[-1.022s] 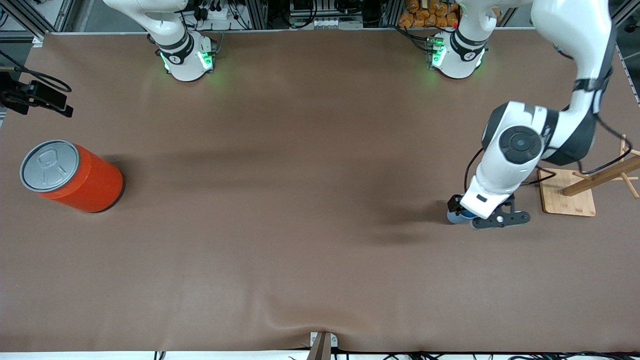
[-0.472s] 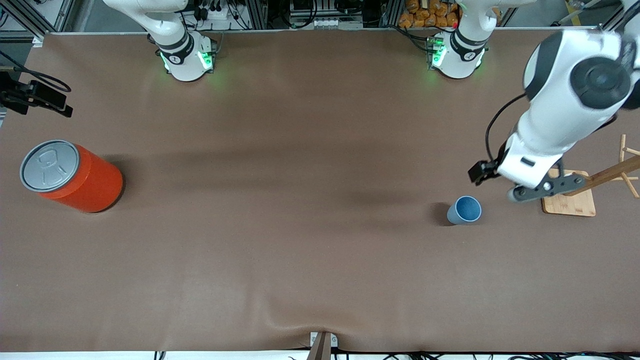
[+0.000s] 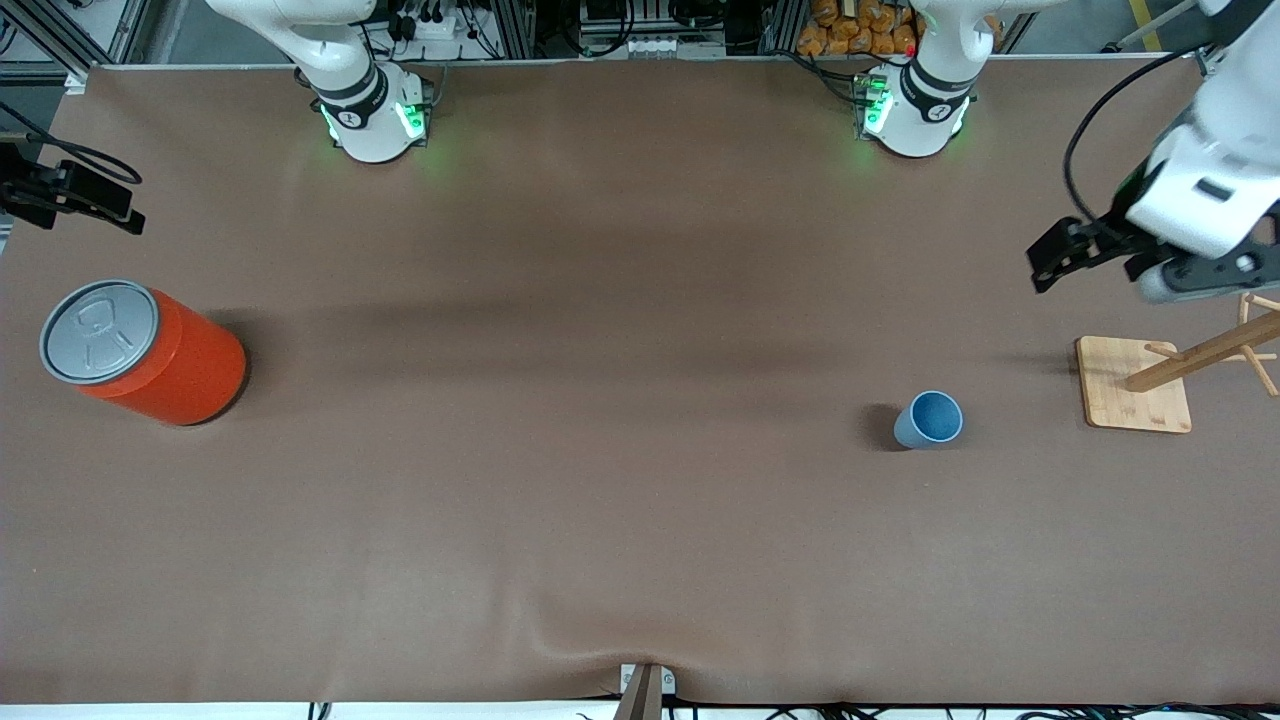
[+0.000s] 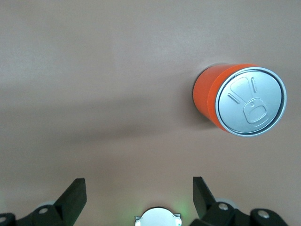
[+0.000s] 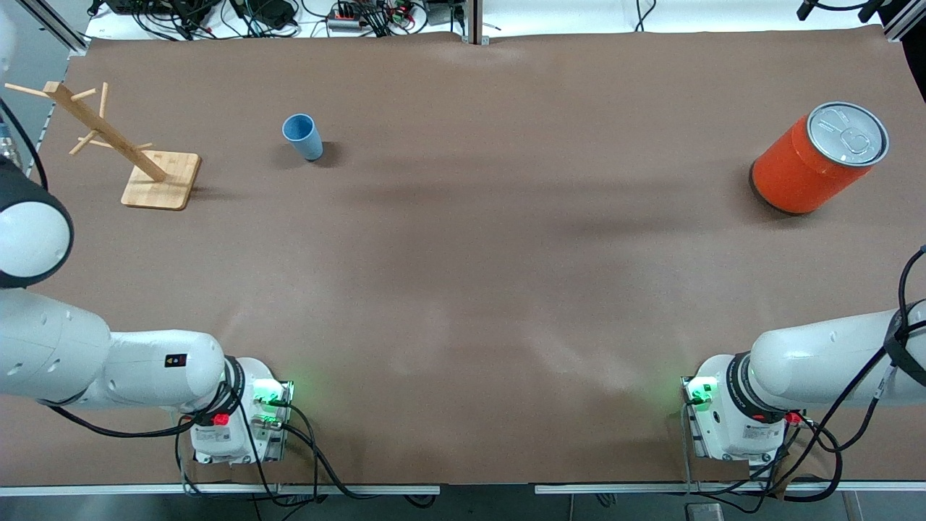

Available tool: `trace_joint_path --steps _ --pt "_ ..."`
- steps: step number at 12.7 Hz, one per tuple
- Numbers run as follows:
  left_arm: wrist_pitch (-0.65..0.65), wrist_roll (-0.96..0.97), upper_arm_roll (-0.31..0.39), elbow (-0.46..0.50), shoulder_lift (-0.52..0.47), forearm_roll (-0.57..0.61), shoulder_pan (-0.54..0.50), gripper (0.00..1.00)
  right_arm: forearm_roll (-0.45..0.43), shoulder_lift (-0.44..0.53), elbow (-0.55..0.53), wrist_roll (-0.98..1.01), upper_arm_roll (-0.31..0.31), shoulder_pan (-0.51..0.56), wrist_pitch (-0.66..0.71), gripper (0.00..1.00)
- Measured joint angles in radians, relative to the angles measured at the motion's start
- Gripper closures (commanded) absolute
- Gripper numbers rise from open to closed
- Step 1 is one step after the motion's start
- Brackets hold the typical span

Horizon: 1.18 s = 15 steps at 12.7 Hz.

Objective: Flip cup

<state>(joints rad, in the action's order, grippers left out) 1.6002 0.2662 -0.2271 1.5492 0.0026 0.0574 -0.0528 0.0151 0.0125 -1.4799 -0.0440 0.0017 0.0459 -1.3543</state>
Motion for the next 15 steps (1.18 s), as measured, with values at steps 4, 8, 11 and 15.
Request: trace_joint_path --steps 4,8,11,15 --pt "-0.028 -0.03 0.01 0.065 -0.062 -0.006 0.0 0.0 0.0 0.0 0.0 0.0 0.0 0.0 0.0 0.0" --pt "-0.032 -0.071 0.093 0.112 -0.121 -0.04 0.039 0.0 0.0 0.0 0.0 0.0 0.0 0.0 -0.001 0.0" --pt "-0.043 -0.113 0.14 0.116 -0.128 -0.047 0.056 0.0 0.0 0.0 0.0 0.0 0.0 0.0 -0.001 0.0" --pt "-0.043 -0.115 0.163 0.116 -0.128 -0.047 0.072 0.0 0.0 -0.001 0.0 0.0 0.0 0.0 -0.001 0.0"
